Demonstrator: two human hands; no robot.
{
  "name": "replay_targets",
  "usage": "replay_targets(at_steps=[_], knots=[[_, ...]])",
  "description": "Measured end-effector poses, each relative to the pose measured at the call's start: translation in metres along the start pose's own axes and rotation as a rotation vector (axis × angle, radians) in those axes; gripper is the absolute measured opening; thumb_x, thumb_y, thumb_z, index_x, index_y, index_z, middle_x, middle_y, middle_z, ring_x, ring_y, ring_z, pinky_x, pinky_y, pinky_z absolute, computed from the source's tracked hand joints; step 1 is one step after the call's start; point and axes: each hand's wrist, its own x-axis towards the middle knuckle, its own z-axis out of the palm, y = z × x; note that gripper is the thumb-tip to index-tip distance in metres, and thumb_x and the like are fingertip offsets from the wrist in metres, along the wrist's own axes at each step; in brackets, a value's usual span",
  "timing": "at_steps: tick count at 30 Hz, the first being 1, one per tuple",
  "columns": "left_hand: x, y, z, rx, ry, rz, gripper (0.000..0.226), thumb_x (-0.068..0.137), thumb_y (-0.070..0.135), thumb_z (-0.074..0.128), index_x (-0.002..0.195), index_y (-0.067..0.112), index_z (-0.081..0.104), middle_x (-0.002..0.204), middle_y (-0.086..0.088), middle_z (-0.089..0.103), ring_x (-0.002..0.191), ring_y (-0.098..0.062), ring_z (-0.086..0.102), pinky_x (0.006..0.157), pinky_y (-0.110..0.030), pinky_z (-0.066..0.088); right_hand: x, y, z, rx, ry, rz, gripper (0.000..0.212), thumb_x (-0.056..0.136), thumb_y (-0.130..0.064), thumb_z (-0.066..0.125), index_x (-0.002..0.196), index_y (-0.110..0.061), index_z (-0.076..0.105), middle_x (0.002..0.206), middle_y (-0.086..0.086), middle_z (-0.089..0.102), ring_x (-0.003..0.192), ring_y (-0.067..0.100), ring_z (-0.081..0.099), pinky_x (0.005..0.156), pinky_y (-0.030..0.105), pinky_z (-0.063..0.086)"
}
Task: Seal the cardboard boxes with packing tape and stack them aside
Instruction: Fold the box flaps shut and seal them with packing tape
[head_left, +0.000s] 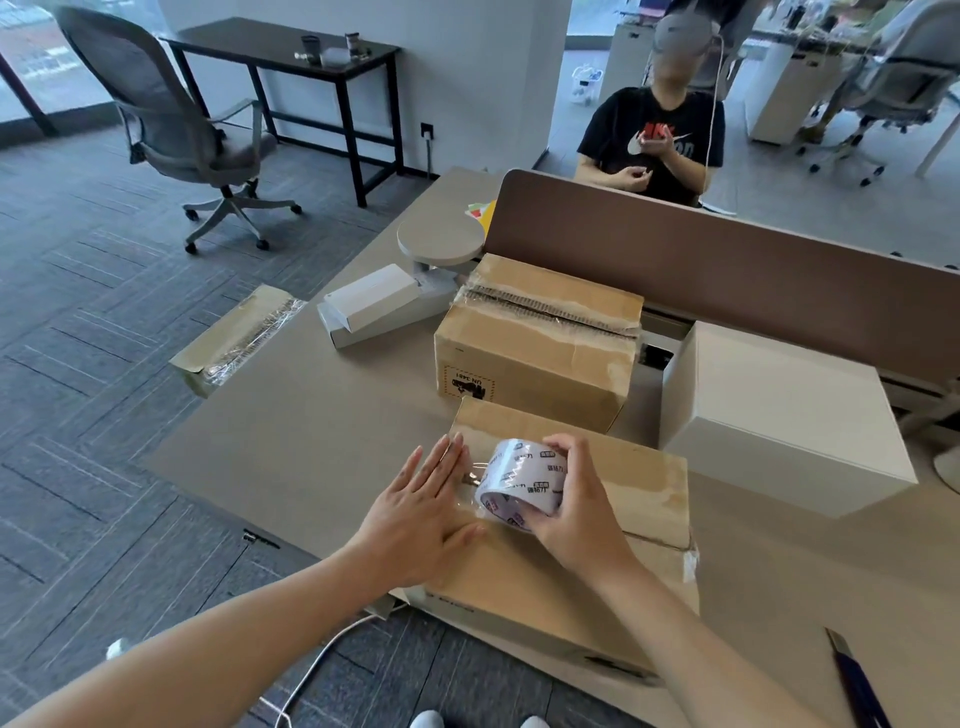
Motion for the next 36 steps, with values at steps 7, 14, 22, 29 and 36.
replay_targets(at_steps=[7,14,22,29,36], knots=[[0.001,-0.003,0.003,-0.014,0.025,0.004,0.089,0.095,0.074,0.008,0.153,0.013,-0.021,0.160,-0.001,-0.027,0.146,-0.012,-0.029,0.121,-0.034,-0.013,-0.007,0.013,-0.014,-0.072,-0.074,-0.027,0.062,0.073,-0.054,0.074,0.120,-0.028,0.042,0.110,-0.015,0.051,0.095,0.003,0.054,0.076,0.023,0.051],[0.000,-0.001,-0.001,-0.082,0.031,0.022,0.098,0.083,0.080,-0.009,0.153,0.013,-0.021,0.160,-0.002,-0.026,0.147,-0.012,-0.027,0.119,-0.028,-0.017,-0.001,0.016,-0.085,-0.390,-0.216,-0.049,0.067,0.063,-0.068,0.073,0.118,-0.036,0.054,0.105,-0.015,0.057,0.095,0.004,0.055,0.084,0.026,0.047],[0.004,-0.003,0.004,-0.037,0.051,0.050,0.095,0.088,0.081,-0.003,0.154,0.015,-0.018,0.162,0.000,-0.024,0.147,-0.009,-0.026,0.121,-0.031,-0.012,0.004,-0.006,-0.089,-0.747,-0.307,-0.031,0.078,0.057,-0.075,0.044,0.125,-0.038,0.050,0.100,-0.013,0.054,0.096,0.012,0.056,0.089,0.030,0.027],[0.004,-0.001,0.003,-0.027,0.045,0.057,0.084,0.094,0.073,0.004,0.156,0.019,-0.013,0.161,-0.001,-0.024,0.147,-0.014,-0.027,0.123,-0.033,-0.012,0.000,-0.003,-0.084,-0.681,-0.314,0.003,0.074,0.067,-0.071,0.064,0.132,-0.039,0.046,0.105,-0.014,0.054,0.099,0.011,0.054,0.092,0.028,0.022],[0.004,0.012,0.002,0.080,0.043,0.049,0.074,0.104,0.055,0.009,0.154,0.002,0.019,0.162,-0.017,0.015,0.150,-0.031,0.010,0.122,-0.038,0.002,-0.001,-0.001,-0.076,-0.600,-0.289,0.028,0.076,0.066,-0.064,0.071,0.133,-0.037,0.048,0.099,-0.013,0.053,0.100,0.011,0.052,0.098,0.028,0.025]])
